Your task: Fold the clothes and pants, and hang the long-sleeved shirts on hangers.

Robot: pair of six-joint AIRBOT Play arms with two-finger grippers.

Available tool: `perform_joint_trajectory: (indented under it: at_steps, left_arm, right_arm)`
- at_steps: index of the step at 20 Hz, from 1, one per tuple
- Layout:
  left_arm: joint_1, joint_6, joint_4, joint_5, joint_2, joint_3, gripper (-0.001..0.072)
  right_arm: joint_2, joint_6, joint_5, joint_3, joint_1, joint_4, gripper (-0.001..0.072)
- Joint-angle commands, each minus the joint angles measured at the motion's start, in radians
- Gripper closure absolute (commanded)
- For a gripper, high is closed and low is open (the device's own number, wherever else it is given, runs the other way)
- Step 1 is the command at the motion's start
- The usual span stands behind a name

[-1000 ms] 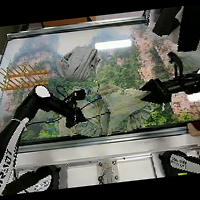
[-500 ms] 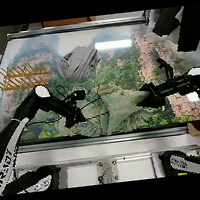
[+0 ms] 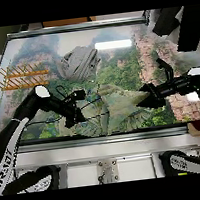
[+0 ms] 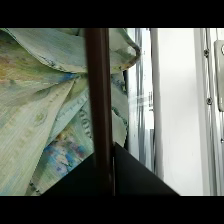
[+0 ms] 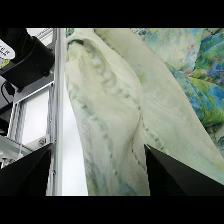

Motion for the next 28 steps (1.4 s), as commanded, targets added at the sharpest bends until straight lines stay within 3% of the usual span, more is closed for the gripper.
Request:
perform_joint_trajectory:
  at_steps: [1,6,7,9,21,22,23,28]
  left_arm:
    - [0.001,0.0,-0.001,0.0,0.0,0.001,0.0693]
    - [0.001,0.0,-0.001,0.001,-0.001,0.001,0.0693]
    - [0.001,0.0,-0.001,0.002,0.0,0.001,0.0693]
    - [0.001,0.0,-0.001,0.002,0.0,0.001,0.0693]
    - [0.001,0.0,0.007,0.002,0.0,0.001,0.0671]
    - [0.001,-0.007,0.007,0.003,0.0,0.001,0.0418]
    - [0.001,-0.046,0.006,0.011,0.0,0.001,0.0258]
    - [0.005,-0.199,0.006,0.043,0.0,0.001,0.0261]
  right_arm:
    - [-0.001,0.0,0.002,0.0,0.0,0.001,0.0078]
    - [-0.001,0.0,-0.001,0.0,0.0,0.0,0.0083]
    - [-0.001,0.0,-0.001,0.0,0.0,0.0,0.0157]
    - [-0.001,0.002,-0.001,0.0,0.0,-0.003,0.0711]
    - [-0.001,-0.01,-0.008,0.0,0.0,-0.004,0.0705]
    - [-0.001,-0.019,-0.008,0.0,0.0,-0.003,0.0706]
    - [-0.001,-0.019,-0.008,0.0,0.0,-0.004,0.0706]
    - [-0.001,-0.019,-0.008,0.0,0.0,-0.004,0.0709]
